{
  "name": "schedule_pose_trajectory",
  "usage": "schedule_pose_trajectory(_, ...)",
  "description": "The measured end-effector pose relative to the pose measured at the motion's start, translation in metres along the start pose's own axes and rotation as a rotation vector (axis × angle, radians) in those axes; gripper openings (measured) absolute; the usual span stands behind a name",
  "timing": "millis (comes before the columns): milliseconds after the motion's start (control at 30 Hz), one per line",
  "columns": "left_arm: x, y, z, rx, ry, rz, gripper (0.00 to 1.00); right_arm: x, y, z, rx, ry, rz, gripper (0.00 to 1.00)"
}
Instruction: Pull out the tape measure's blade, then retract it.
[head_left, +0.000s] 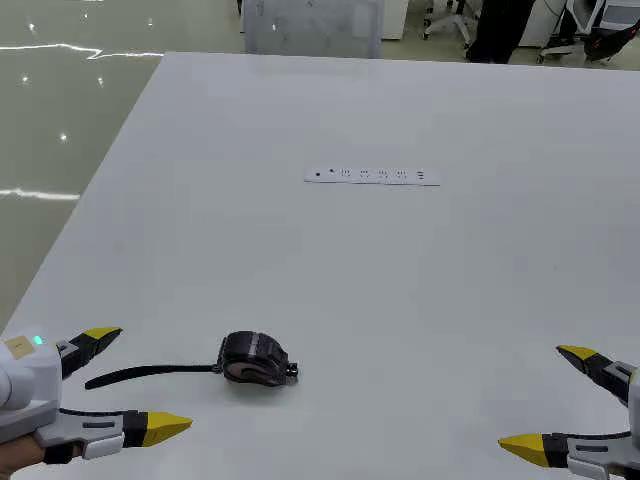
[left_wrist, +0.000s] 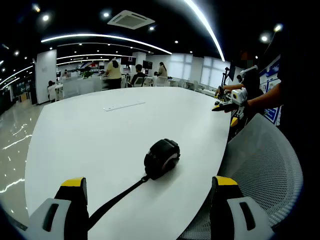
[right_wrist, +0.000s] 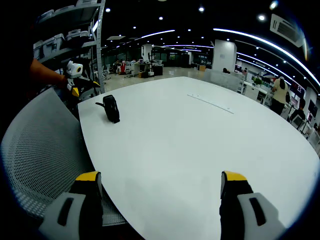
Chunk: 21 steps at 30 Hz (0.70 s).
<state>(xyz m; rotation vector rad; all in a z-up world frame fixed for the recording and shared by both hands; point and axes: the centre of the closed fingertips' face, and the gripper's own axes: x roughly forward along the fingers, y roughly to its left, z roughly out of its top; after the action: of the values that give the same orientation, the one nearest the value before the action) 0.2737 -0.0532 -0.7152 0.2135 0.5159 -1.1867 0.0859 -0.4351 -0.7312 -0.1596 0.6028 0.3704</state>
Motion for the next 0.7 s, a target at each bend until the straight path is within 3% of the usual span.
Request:
schedule_pose_trajectory(267, -0.001, 0.001, -0.004, -0.026, 0.014, 0.016, 1.00, -0.001, 0.000, 0.003, -0.004, 0.008, 0.000, 1.00)
schedule_pose_trajectory(700, 0.008, -0.005, 0.000, -0.013, 0.013, 0.005, 1.00, -0.007, 0.000, -0.003, 0.000, 0.031, -0.001, 1.00)
